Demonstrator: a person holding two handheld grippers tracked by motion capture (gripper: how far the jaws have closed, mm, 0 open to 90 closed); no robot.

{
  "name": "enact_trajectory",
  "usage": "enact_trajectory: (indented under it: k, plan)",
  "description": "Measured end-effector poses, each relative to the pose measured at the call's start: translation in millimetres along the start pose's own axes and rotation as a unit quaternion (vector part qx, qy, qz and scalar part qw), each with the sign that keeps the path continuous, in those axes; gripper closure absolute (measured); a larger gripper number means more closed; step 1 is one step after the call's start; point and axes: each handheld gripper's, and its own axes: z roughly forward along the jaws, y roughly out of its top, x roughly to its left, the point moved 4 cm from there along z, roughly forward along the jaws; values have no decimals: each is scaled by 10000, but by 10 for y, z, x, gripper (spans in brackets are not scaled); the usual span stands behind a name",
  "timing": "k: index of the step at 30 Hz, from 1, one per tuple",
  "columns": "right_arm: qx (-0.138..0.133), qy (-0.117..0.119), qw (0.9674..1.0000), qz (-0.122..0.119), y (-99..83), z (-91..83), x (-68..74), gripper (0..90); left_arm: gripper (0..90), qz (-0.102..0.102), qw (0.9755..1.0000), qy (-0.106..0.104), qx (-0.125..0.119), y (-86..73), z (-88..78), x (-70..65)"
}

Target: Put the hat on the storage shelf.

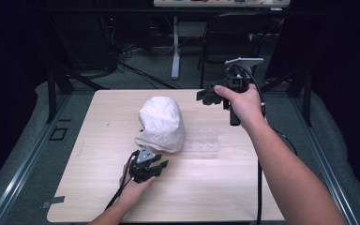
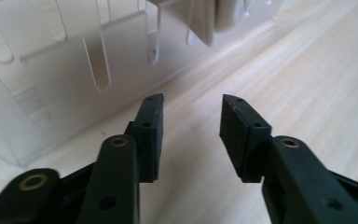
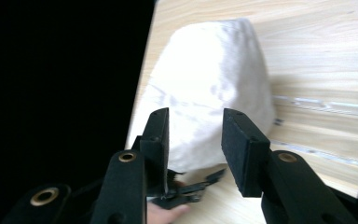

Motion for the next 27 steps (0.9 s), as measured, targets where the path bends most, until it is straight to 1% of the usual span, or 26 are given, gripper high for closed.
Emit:
enact_trajectory:
  k: [1, 3, 4, 5, 6, 7, 8, 9, 11, 13, 15, 16, 17, 19, 21, 22, 23, 24, 25, 26, 27]
  plan:
    - [12, -105, 9999, -37, -19, -5, -15, 617, 573, 17, 10000, -14, 35, -12, -20, -5]
    - [-128, -402, 9988, -241, -60, 1, -65, 607, 553, 49, 10000, 10, 66, -32, -59, -8]
    - [-148, -487, 9982, -303, -79, 2, -83, 602, 545, 93, 9999, 4, 97, -37, -87, 1]
    - [-182, -573, 9974, -396, -107, 7, -106, 590, 531, 73, 9999, -26, 102, -44, -114, 7]
    - [-178, -608, 9969, -471, -140, 9, -127, 583, 521, 38, 9999, -38, 115, -51, -142, 15]
    - [-169, -634, 9965, -511, -175, 16, -147, 580, 513, 28, 9999, -47, 125, -59, -172, 26]
    - [-166, -686, 9959, -564, -210, 23, -166, 571, 504, -24, 9999, -42, 113, -70, -198, 32]
    - [-221, -779, 9944, -673, -246, 31, -188, 557, 494, -41, 10000, -12, 76, -82, -219, 42]
    - [-294, -977, 9900, -971, -339, 39, -245, 544, 480, -83, 9999, 1, 84, -115, -271, 63]
    - [-274, -1071, 9875, -1123, -436, 57, -306, 526, 470, -117, 9999, 5, 121, -150, -316, 82]
    - [-328, -1127, 9848, -1277, -523, 78, -366, 504, 469, -135, 9998, 31, 130, -182, -365, 106]
    - [-361, -1145, 9839, -1321, -579, 92, -400, 502, 467, -122, 9998, 30, 145, -196, -391, 122]
    - [-333, -1171, 9831, -1369, -640, 103, -439, 502, 465, -119, 9998, 34, 131, -210, -418, 138]
    - [-289, -1264, 9808, -1459, -757, 120, -518, 499, 465, -153, 9999, 29, 43, -247, -464, 175]
    - [-353, -1384, 9773, -1568, -859, 137, -597, 492, 467, -270, 9996, -42, -54, -269, -501, 223]
    - [-351, -1452, 9750, -1645, -909, 148, -636, 490, 467, -282, 9996, -43, -71, -270, -515, 250]
    - [-332, -1489, 9737, -1691, -957, 166, -678, 486, 466, -265, 9996, -1, -81, -270, -530, 276]
    - [-280, -1482, 9736, -1716, -1003, 193, -728, 485, 467, -315, 9994, 37, -125, -272, -541, 301]
    - [-200, -1441, 9751, -1676, -1062, 231, -787, 486, 467, -350, 9993, 31, -135, -276, -543, 314]
    - [-201, -1420, 9759, -1647, -1094, 254, -821, 488, 467, -397, 9991, 29, -146, -283, -542, 334]
    - [-210, -1425, 9758, -1648, -1145, 284, -882, 493, 469, -435, 9990, 34, -127, -288, -542, 341]
